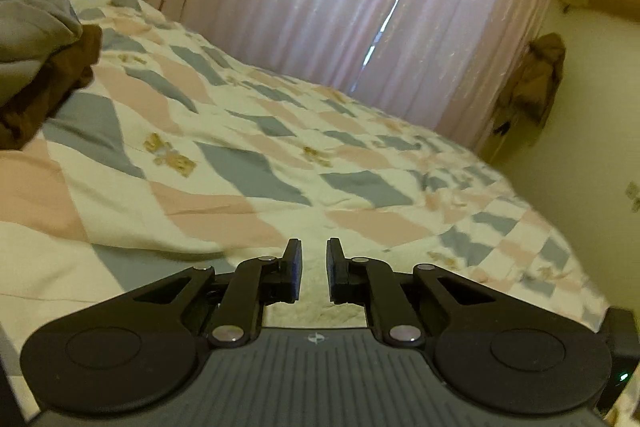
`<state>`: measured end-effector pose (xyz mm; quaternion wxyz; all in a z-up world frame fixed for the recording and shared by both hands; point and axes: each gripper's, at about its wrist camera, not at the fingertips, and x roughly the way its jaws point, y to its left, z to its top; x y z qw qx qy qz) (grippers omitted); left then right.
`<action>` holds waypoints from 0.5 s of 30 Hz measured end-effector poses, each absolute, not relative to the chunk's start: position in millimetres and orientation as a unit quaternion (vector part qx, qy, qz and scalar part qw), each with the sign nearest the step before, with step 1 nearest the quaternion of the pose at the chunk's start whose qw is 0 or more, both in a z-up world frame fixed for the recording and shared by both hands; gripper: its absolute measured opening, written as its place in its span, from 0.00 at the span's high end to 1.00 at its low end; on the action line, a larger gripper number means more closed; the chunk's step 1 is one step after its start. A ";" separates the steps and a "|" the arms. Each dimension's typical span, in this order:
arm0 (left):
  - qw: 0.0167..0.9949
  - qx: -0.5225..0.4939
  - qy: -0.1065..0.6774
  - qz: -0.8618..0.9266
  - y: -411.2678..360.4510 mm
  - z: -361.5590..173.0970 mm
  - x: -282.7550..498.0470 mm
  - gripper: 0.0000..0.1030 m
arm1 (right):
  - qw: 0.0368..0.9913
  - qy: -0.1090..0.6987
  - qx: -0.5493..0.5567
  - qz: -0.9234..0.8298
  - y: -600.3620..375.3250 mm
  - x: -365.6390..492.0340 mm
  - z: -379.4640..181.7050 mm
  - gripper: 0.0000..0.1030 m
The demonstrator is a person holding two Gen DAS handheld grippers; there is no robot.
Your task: Fold clothes
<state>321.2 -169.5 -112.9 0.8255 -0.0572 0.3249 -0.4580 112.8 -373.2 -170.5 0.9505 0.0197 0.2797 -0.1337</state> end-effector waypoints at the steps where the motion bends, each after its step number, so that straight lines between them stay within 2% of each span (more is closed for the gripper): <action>1: 0.820 -0.051 0.333 -0.463 -179.0 -119.0 323.3 0.90 | 0.951 0.280 0.020 -0.133 -373.4 112.5 -169.8 0.78; 5: 0.802 -0.033 0.376 -0.464 -215.7 -154.8 331.3 0.87 | 0.949 0.288 0.023 -0.124 -378.9 110.5 -152.0 0.78; 6: 0.805 -0.025 0.381 -0.455 -220.8 -163.6 330.9 0.90 | 0.951 0.284 0.032 -0.121 -383.4 108.4 -144.0 0.77; 11: 0.817 0.007 0.399 -0.417 -241.9 -198.2 328.7 0.92 | 0.969 0.210 0.045 -0.124 -407.9 106.9 -105.0 0.75; 15: 0.820 0.019 0.392 -0.417 -245.3 -194.1 328.7 0.91 | 0.974 0.210 0.016 -0.084 -404.6 140.5 -111.9 0.83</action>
